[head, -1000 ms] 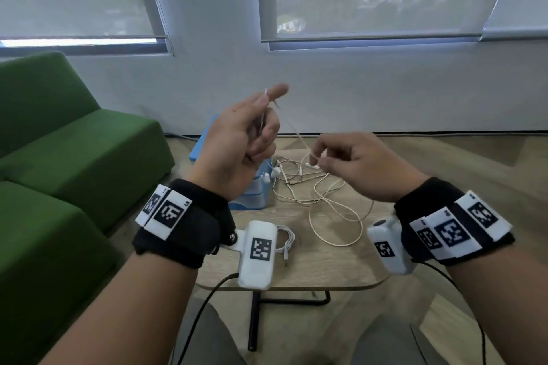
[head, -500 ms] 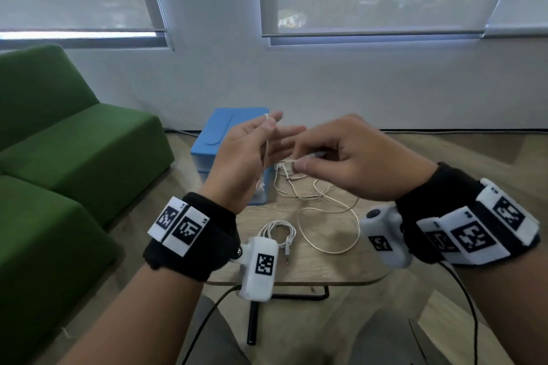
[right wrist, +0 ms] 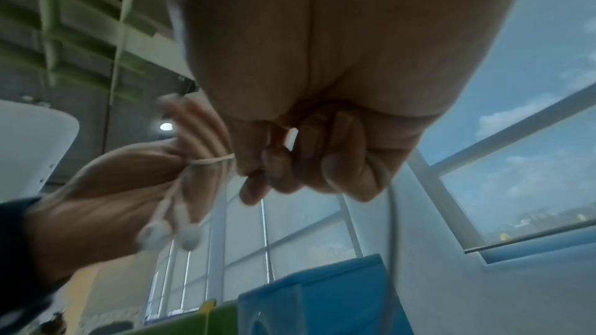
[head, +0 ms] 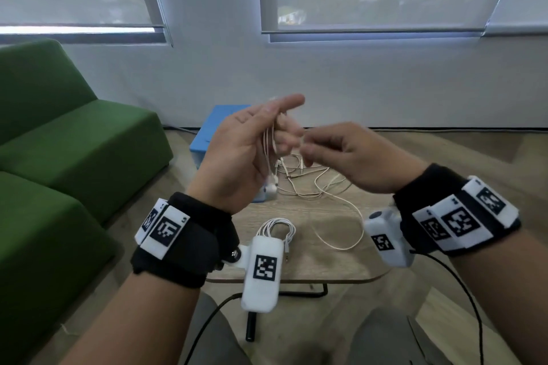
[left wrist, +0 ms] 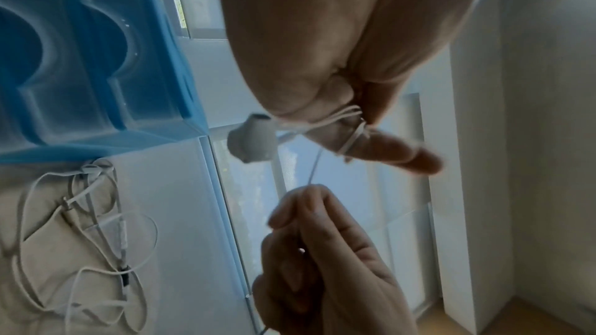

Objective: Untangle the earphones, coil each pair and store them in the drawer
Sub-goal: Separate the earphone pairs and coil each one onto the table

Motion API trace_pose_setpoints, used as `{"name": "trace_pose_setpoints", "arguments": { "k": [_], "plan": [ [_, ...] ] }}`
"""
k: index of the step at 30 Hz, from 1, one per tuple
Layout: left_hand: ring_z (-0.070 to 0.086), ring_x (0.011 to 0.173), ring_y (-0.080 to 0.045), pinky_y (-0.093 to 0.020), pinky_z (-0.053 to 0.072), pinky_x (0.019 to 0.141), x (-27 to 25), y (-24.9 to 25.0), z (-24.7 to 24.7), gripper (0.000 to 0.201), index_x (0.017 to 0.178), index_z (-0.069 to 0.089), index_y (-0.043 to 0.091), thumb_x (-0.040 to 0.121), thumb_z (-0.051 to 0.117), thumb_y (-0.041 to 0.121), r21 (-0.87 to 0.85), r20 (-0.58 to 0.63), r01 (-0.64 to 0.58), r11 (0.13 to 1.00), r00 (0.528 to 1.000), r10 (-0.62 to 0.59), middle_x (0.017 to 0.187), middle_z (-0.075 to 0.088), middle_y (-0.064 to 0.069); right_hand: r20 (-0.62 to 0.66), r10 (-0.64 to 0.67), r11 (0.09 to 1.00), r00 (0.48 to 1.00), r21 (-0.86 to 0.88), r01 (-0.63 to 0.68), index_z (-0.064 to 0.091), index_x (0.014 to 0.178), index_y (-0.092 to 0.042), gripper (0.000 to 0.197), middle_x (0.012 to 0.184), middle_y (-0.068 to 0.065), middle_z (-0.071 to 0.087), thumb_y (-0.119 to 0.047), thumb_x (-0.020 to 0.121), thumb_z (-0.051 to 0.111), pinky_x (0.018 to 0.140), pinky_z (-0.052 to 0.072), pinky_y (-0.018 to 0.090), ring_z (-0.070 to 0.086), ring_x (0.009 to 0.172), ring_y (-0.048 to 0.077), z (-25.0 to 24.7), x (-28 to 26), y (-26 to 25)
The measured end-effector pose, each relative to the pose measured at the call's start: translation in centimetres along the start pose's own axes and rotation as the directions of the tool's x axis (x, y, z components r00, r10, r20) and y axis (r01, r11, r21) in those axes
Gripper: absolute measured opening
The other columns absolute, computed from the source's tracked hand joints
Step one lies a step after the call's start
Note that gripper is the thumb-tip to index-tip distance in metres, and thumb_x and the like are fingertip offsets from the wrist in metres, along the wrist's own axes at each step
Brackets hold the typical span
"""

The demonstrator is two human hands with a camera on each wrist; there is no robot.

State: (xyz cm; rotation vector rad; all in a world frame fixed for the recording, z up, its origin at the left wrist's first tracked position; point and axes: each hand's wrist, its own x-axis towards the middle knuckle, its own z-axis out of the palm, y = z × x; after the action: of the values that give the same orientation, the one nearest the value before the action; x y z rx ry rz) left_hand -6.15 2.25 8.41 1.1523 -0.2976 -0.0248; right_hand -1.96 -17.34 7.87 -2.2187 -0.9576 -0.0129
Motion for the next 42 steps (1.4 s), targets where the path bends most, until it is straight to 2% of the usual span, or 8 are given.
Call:
{"name": "trace_pose_setpoints", "arguments": {
  "k": [6,11,16,22,26,30,36,42],
  "plan": [
    [0.077,0.094,-0.022,-0.027,0.062,0.085,0.4,-0.7,0.5,0.027,0.135,0.052,0.005,0.113,0.037,0.011,0.11,-0.131,-0.052,0.993,0.989,0.066,0.106,0.078,-0.018,0.211,-0.018,0.999,0.977,-0.037,0.026,0.071,0.084,-0.009,0.026,0.062,0.006,0.052,-0.028,0.099,0.061,0.057,0.039,0.033,0.044,0.058,0.018,-0.8,-0.6,-2.3],
    [0.052,0.059,-0.018,-0.022,0.042,0.056,-0.3,-1.0,0.5,0.035,0.092,0.068,0.011,0.112,0.04,0.015,0.531,0.073,-0.062,0.845,0.997,0.028,0.062,0.057,-0.013,0.075,-0.1,0.991,0.992,-0.081,0.106,0.073,0.082,-0.013,0.021,0.065,-0.008,0.065,-0.023,0.097,0.062,0.065,0.048,0.038,0.057,0.061,0.018,-4.7,0.3,-3.9],
    [0.017,0.048,-0.013,-0.025,0.015,0.047,-0.6,0.3,0.3,0.033,0.097,0.07,0.002,0.105,0.042,0.018,0.206,0.204,-0.017,0.978,0.979,-0.026,0.053,0.028,0.004,-0.058,-0.023,1.0,0.998,-0.021,0.022,0.067,0.083,-0.008,0.025,0.06,-0.002,0.043,-0.022,0.101,0.057,0.052,0.031,0.017,0.036,0.053,0.003,-4.9,0.6,-1.8],
    [0.069,0.061,-0.007,-0.016,0.054,0.063,-0.1,1.4,0.3,0.031,0.135,0.056,0.0,0.111,0.04,0.013,0.033,0.001,-0.1,0.994,0.995,0.1,0.075,0.075,-0.002,0.229,0.058,0.997,0.972,0.044,-0.07,0.065,0.082,-0.011,0.027,0.062,-0.018,0.051,-0.016,0.106,0.053,0.062,0.036,0.015,0.043,0.06,0.001,-0.1,-0.5,-1.3],
    [0.076,0.078,-0.013,-0.022,0.06,0.076,0.1,0.6,0.2,0.022,0.128,0.055,0.011,0.112,0.04,0.009,0.268,-0.1,-0.066,0.961,0.99,0.096,0.089,0.079,-0.008,0.264,0.009,0.997,0.965,0.076,-0.03,0.068,0.08,-0.007,0.026,0.055,-0.015,0.049,-0.009,0.103,0.057,0.06,0.035,0.013,0.046,0.054,-0.001,-0.8,-0.5,-3.5],
    [0.054,0.053,-0.016,-0.024,0.046,0.057,-0.4,0.3,0.3,0.031,0.095,0.068,0.009,0.112,0.042,0.014,0.54,0.006,-0.005,0.841,1.0,0.002,0.062,0.064,-0.005,0.073,-0.038,0.997,0.997,0.074,0.033,0.068,0.077,-0.004,0.025,0.05,-0.011,0.046,-0.016,0.099,0.063,0.051,0.031,0.013,0.037,0.048,0.003,-3.4,0.6,-4.1],
    [0.017,0.051,-0.01,-0.024,0.015,0.049,-0.7,1.4,0.3,0.039,0.115,0.069,-0.01,0.11,0.038,0.013,0.315,0.151,0.036,0.948,0.985,-0.087,0.055,0.025,0.006,-0.06,0.059,0.966,0.996,0.255,-0.042,0.06,0.084,-0.003,0.028,0.055,-0.01,0.043,-0.021,0.105,0.055,0.046,0.03,0.017,0.033,0.047,0.005,-2.7,1.0,-0.8],
    [0.068,0.062,-0.008,-0.016,0.053,0.061,-0.1,1.7,0.1,0.035,0.136,0.054,-0.006,0.112,0.039,0.013,0.005,-0.047,-0.079,0.997,0.996,0.079,0.077,0.074,-0.002,0.202,0.051,0.985,0.978,0.149,-0.083,0.06,0.082,-0.008,0.027,0.058,-0.019,0.05,-0.015,0.106,0.051,0.054,0.034,0.012,0.042,0.054,0.0,0.3,-0.7,-1.2]
  ]
}}
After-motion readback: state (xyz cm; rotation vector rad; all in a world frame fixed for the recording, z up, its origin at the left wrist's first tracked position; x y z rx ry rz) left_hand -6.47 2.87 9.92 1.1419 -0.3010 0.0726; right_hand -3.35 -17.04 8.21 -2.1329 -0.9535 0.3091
